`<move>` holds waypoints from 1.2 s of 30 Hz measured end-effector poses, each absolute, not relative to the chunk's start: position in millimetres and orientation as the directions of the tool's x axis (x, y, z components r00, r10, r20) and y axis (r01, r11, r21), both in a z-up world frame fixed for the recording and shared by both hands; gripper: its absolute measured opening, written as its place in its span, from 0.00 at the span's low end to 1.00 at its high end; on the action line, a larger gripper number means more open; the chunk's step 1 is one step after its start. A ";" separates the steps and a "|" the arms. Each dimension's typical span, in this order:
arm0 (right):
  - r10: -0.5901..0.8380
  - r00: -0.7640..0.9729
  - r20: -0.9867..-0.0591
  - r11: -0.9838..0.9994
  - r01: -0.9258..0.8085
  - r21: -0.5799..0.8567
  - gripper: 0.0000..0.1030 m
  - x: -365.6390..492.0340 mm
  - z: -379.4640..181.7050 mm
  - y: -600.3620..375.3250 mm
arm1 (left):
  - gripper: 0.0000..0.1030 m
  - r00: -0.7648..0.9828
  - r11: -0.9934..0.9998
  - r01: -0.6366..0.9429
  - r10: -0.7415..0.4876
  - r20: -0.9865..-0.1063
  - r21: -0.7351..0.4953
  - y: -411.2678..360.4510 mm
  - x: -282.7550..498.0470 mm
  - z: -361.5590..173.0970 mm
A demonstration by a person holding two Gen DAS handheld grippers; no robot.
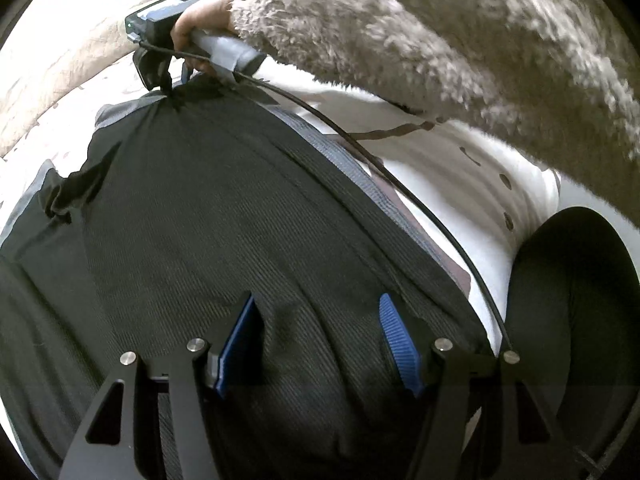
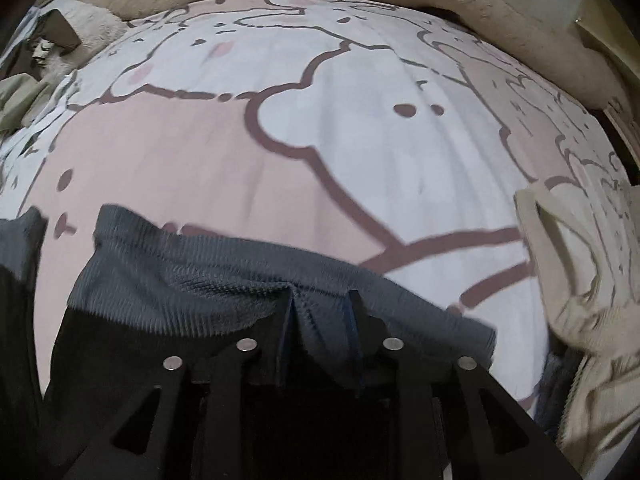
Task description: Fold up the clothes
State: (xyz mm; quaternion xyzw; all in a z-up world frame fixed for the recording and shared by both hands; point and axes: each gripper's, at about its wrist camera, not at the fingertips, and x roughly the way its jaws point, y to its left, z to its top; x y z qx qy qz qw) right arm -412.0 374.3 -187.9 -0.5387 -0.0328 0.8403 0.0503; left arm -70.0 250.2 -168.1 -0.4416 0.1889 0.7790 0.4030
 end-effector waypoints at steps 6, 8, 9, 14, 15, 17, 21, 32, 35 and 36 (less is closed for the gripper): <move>0.032 -0.434 -0.900 -0.966 -0.246 0.084 0.25 -394.7 -156.9 419.4 | 0.61 -0.293 -0.603 -0.796 0.454 -0.841 -0.049 249.3 -67.9 -168.4; 0.085 -0.398 -0.913 -0.979 -0.203 -0.003 0.25 -381.5 -156.6 413.3 | 0.61 -0.286 -0.604 -0.795 0.457 -0.842 -0.058 248.1 -69.0 -167.0; 0.123 -0.376 -0.918 -0.986 -0.149 -0.071 0.25 -369.4 -157.9 404.5 | 0.61 -0.283 -0.603 -0.795 0.458 -0.843 -0.061 248.1 -69.5 -166.8; 0.220 -0.328 -0.918 -0.975 -0.046 -0.218 0.25 -335.5 -177.6 398.2 | 0.62 -0.284 -0.599 -0.799 0.449 -0.847 -0.049 249.6 -70.9 -166.4; 0.254 -0.335 -0.907 -0.966 -0.049 -0.253 0.38 -330.9 -181.5 402.4 | 0.62 -0.285 -0.598 -0.800 0.447 -0.848 -0.046 249.3 -70.5 -166.3; 0.266 -0.368 -0.891 -0.964 -0.101 -0.246 0.48 -326.5 -178.4 416.2 | 0.62 -0.287 -0.599 -0.800 0.446 -0.848 -0.044 248.2 -68.4 -165.1; 0.212 -0.454 -0.865 -0.977 -0.102 -0.185 0.48 -296.8 -139.4 396.1 | 0.62 -0.288 -0.606 -0.793 0.463 -0.838 -0.062 241.4 -66.2 -157.6; 0.013 -0.447 -0.895 -0.995 0.082 -0.056 0.49 -169.5 -171.4 343.2 | 0.62 -0.436 -0.758 -0.646 0.468 -0.769 -0.095 189.4 -71.2 -123.9; -0.025 -0.469 -0.883 -0.994 -0.079 0.070 0.49 -148.6 -152.3 368.8 | 0.62 -0.485 -0.817 -0.559 0.458 -0.745 -0.139 160.1 -74.9 -114.6; -0.061 -0.483 -0.874 -0.990 -0.083 0.115 0.49 -138.2 -144.1 369.7 | 0.62 -0.498 -0.837 -0.525 0.451 -0.741 -0.157 149.7 -75.9 -113.0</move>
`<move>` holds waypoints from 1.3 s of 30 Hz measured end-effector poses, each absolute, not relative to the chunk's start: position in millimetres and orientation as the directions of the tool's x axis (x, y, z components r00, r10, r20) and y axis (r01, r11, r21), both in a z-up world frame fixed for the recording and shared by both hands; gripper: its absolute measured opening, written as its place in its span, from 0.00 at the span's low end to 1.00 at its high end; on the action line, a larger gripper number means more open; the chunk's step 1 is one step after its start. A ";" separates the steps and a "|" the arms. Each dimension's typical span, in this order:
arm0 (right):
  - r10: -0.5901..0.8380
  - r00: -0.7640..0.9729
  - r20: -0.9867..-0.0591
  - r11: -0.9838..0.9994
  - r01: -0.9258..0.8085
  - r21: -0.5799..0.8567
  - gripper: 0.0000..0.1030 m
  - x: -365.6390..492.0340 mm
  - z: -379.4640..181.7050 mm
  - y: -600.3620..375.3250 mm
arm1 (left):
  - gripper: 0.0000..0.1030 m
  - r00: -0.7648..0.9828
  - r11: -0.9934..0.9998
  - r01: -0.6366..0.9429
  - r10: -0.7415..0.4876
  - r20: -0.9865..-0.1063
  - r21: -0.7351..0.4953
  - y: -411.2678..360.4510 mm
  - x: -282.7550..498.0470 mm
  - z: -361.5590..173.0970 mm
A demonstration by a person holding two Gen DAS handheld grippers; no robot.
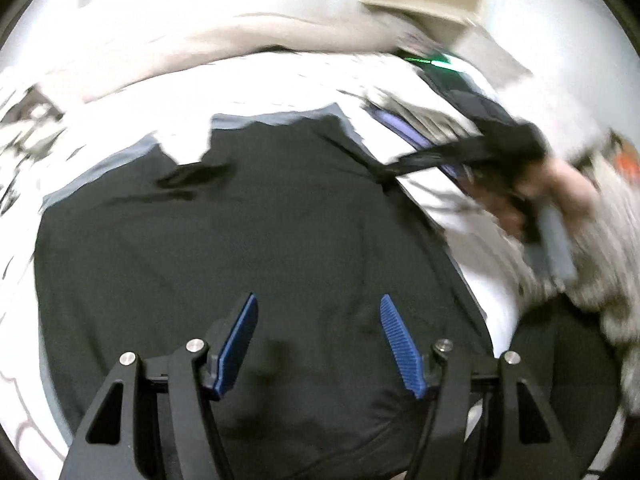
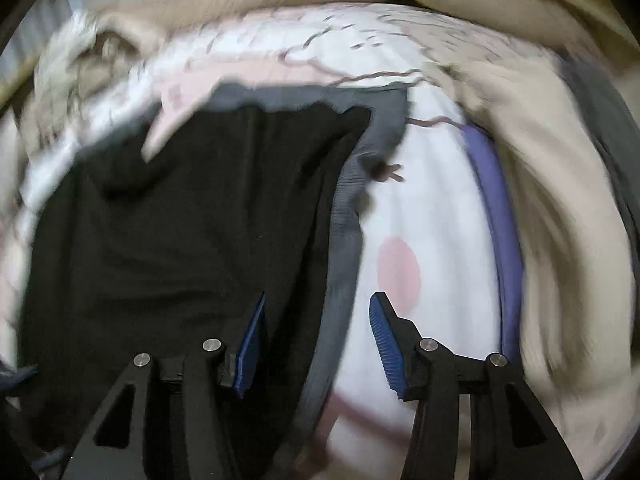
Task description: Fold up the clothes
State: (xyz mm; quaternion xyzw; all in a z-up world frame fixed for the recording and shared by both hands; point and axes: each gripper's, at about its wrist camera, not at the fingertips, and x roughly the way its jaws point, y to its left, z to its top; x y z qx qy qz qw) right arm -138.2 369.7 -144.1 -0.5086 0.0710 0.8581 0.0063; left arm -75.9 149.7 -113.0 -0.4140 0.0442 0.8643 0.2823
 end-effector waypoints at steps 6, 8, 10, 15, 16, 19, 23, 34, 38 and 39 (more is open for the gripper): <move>-0.168 -0.472 -0.865 -0.985 0.042 0.169 0.49 -75.1 -123.9 327.6 | 0.62 -0.520 -0.919 -0.331 0.368 -0.770 -0.216 108.6 -74.2 -119.5; -0.209 -0.433 -0.877 -0.977 0.056 0.205 0.49 -59.7 -131.4 317.1 | 0.62 -0.509 -0.943 -0.277 0.306 -0.805 -0.183 103.1 -68.5 -128.3; -0.194 -0.376 -0.906 -0.980 0.038 0.193 0.49 -49.2 -146.3 311.4 | 0.62 -0.489 -0.965 -0.240 0.215 -0.845 -0.107 103.2 -62.9 -140.0; -0.225 -0.391 -0.893 -0.960 -0.069 0.272 0.49 -28.8 -156.0 329.2 | 0.62 -0.480 -0.974 -0.222 0.076 -0.874 0.037 112.8 -48.1 -153.9; -0.249 -0.406 -0.879 -0.946 -0.093 0.311 0.49 -24.7 -152.7 335.4 | 0.62 -0.481 -0.974 -0.221 0.058 -0.875 0.056 115.4 -44.9 -155.9; -0.294 -0.421 -0.858 -0.915 -0.136 0.380 0.49 -12.5 -149.5 349.8 | 0.62 -0.496 -0.967 -0.224 0.005 -0.868 0.122 122.8 -32.7 -160.0; -0.344 -0.406 -0.847 -0.886 -0.159 0.436 0.49 5.7 -154.5 357.3 | 0.62 -0.492 -0.975 -0.195 0.007 -0.871 0.102 114.3 -26.9 -160.6; -0.467 -0.395 -0.791 -0.843 -0.069 0.533 0.49 11.6 -167.6 333.7 | 0.66 -0.561 -0.996 -0.089 0.059 -0.826 -0.010 97.9 -20.1 -135.5; -0.505 -0.380 -0.775 -0.824 -0.057 0.564 0.48 11.6 -173.4 331.9 | 0.70 -0.673 -0.991 -0.118 0.132 -0.728 -0.070 97.6 -11.9 -112.5; -0.528 -0.374 -0.763 -0.807 -0.060 0.588 0.42 11.4 -175.6 333.1 | 0.72 -0.696 -0.986 -0.149 0.163 -0.699 -0.081 100.9 -7.9 -107.1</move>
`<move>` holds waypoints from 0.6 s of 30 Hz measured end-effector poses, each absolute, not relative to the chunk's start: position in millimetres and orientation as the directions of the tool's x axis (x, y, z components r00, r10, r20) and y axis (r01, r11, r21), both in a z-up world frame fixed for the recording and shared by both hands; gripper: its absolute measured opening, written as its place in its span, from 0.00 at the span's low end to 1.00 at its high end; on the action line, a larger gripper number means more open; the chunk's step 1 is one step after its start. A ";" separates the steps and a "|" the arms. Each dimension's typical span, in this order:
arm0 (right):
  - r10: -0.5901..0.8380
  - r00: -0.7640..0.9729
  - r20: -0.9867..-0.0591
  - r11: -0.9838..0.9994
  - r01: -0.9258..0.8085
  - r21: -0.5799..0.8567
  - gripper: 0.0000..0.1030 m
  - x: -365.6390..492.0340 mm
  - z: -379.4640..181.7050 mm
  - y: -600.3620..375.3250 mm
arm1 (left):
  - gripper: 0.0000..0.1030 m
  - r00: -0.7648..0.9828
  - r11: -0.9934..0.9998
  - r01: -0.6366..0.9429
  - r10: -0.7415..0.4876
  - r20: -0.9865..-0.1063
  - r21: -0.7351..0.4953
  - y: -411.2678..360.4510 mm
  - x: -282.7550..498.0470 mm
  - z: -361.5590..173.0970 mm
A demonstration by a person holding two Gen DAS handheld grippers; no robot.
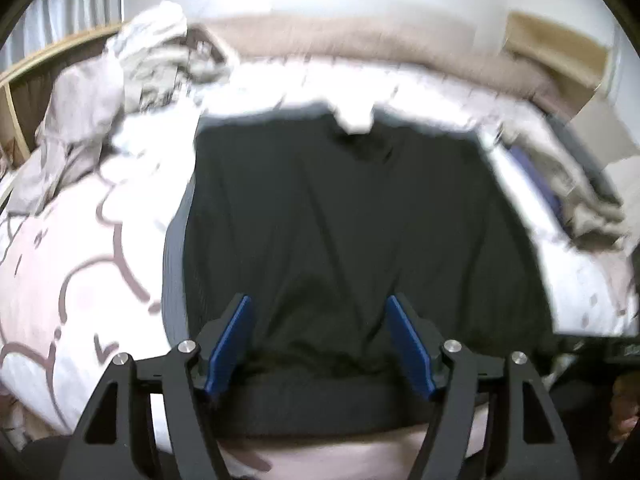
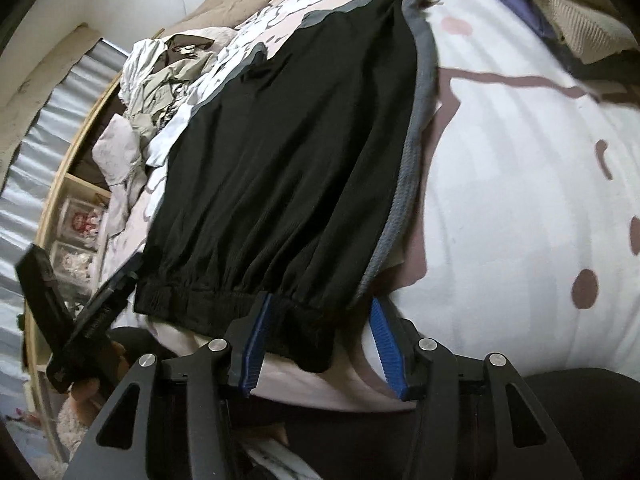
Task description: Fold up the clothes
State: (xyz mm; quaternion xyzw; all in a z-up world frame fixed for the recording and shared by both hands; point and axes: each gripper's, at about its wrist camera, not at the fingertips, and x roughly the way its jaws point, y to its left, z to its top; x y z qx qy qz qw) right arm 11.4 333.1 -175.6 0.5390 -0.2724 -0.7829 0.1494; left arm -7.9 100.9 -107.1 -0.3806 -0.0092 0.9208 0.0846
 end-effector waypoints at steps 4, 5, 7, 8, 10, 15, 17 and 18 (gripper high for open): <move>-0.616 -0.354 -0.704 -0.715 -0.124 0.688 0.21 8.5 -188.3 343.8 | 0.78 -0.750 -0.950 -0.309 0.273 -0.602 -0.045 126.7 14.1 -94.6; -0.628 -0.353 -0.694 -0.698 -0.140 0.702 0.20 8.1 -190.4 346.4 | 0.78 -0.761 -0.937 -0.350 0.290 -0.581 -0.008 136.8 21.5 -93.7; -0.655 -0.365 -0.662 -0.658 -0.155 0.737 0.15 8.5 -188.6 350.8 | 0.78 -0.779 -0.896 -0.434 0.320 -0.539 0.094 159.1 40.0 -95.9; -0.669 -0.375 -0.642 -0.636 -0.157 0.755 0.13 9.0 -186.0 352.8 | 0.78 -0.786 -0.869 -0.471 0.337 -0.519 0.149 170.4 49.5 -97.3; -0.684 -0.387 -0.618 -0.608 -0.165 0.777 0.12 9.6 -182.0 355.7 | 0.78 -0.800 -0.786 -0.543 0.375 -0.468 0.297 194.5 73.3 -104.5; -0.679 -0.370 -0.634 -0.616 -0.185 0.766 0.12 5.8 -171.7 350.8 | 0.78 -0.803 -0.604 -0.594 0.403 -0.439 0.532 235.9 105.4 -133.2; -0.678 -0.357 -0.643 -0.622 -0.189 0.760 0.12 3.6 -167.5 346.8 | 0.78 -0.816 -0.585 -0.577 0.383 -0.434 0.570 246.8 104.5 -141.4; -0.681 -0.354 -0.640 -0.617 -0.191 0.763 0.12 2.8 -166.3 346.5 | 0.78 -0.823 -0.577 -0.568 0.373 -0.429 0.587 251.7 103.4 -145.1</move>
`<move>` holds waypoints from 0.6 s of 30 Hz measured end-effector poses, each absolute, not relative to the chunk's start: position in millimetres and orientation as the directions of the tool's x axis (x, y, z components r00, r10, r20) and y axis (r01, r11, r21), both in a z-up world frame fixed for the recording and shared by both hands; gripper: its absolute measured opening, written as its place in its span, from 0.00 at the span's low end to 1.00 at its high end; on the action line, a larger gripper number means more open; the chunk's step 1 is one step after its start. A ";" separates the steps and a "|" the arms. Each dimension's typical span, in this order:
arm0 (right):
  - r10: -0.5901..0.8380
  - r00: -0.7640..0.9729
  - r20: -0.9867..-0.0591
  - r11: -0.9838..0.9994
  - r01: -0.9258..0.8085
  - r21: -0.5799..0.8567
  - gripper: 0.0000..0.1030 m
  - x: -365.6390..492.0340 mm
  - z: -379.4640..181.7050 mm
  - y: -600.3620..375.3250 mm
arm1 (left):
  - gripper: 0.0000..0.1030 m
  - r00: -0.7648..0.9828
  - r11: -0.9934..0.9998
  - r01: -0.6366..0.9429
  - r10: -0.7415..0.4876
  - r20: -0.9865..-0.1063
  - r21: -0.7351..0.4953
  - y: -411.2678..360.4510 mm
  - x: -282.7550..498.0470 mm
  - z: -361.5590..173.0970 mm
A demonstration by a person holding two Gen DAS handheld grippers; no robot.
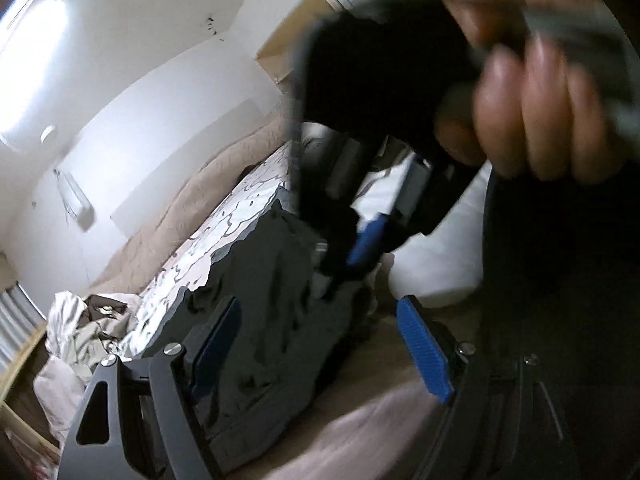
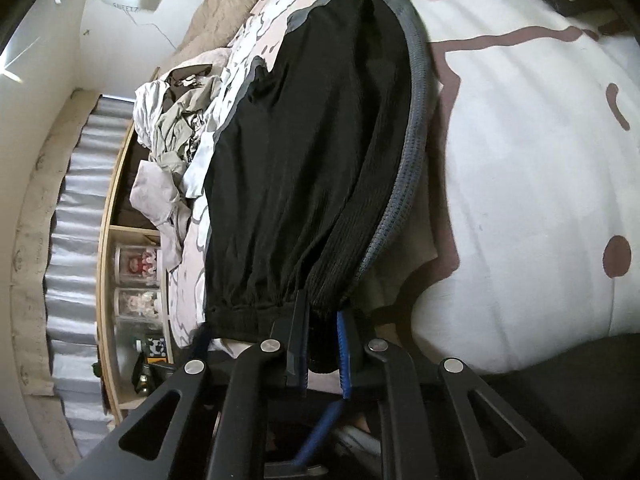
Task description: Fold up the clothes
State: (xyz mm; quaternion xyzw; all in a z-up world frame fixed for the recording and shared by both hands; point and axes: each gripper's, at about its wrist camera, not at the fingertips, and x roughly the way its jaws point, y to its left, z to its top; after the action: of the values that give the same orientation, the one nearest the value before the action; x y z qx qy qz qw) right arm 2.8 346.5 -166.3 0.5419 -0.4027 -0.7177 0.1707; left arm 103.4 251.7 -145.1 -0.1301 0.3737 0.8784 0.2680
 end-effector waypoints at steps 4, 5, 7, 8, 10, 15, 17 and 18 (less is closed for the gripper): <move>-0.719 -0.365 -0.591 -0.554 -0.212 0.805 0.12 2.4 -165.8 351.9 | 0.63 -0.847 -0.536 -0.531 0.330 -0.415 0.656 264.3 98.8 -158.6; -0.719 -0.365 -0.592 -0.553 -0.216 0.805 0.12 2.0 -165.0 352.6 | 0.61 -0.850 -0.539 -0.526 0.322 -0.416 0.658 264.8 96.5 -159.6; -0.718 -0.361 -0.595 -0.555 -0.218 0.803 0.12 2.0 -163.6 351.9 | 0.58 -0.860 -0.547 -0.511 0.304 -0.411 0.663 265.6 91.1 -159.5; -0.719 -0.358 -0.596 -0.556 -0.219 0.802 0.12 2.0 -163.1 351.3 | 0.57 -0.864 -0.551 -0.502 0.298 -0.405 0.666 265.6 88.7 -158.9; -0.720 -0.354 -0.596 -0.556 -0.219 0.802 0.12 1.7 -162.5 350.1 | 0.57 -0.874 -0.559 -0.485 0.287 -0.392 0.672 265.6 84.1 -157.5; -0.723 -0.364 -0.587 -0.539 -0.233 0.809 0.12 1.2 -160.8 349.8 | 0.57 -0.890 -0.556 -0.455 0.286 -0.355 0.696 268.2 81.2 -156.7; -0.724 -0.369 -0.583 -0.523 -0.258 0.812 0.12 1.8 -163.0 351.5 | 0.52 -0.894 -0.547 -0.447 0.288 -0.342 0.708 270.2 82.5 -157.1; -0.725 -0.368 -0.582 -0.517 -0.267 0.813 0.12 1.9 -164.6 351.9 | 0.48 -0.897 -0.546 -0.441 0.285 -0.337 0.712 271.0 82.1 -157.1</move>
State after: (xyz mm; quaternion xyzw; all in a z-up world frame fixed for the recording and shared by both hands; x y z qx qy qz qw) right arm 1.9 351.9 -164.6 0.5369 -0.4621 -0.6858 0.1668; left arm 82.1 271.0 -157.1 -0.0912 0.4290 0.8744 0.2075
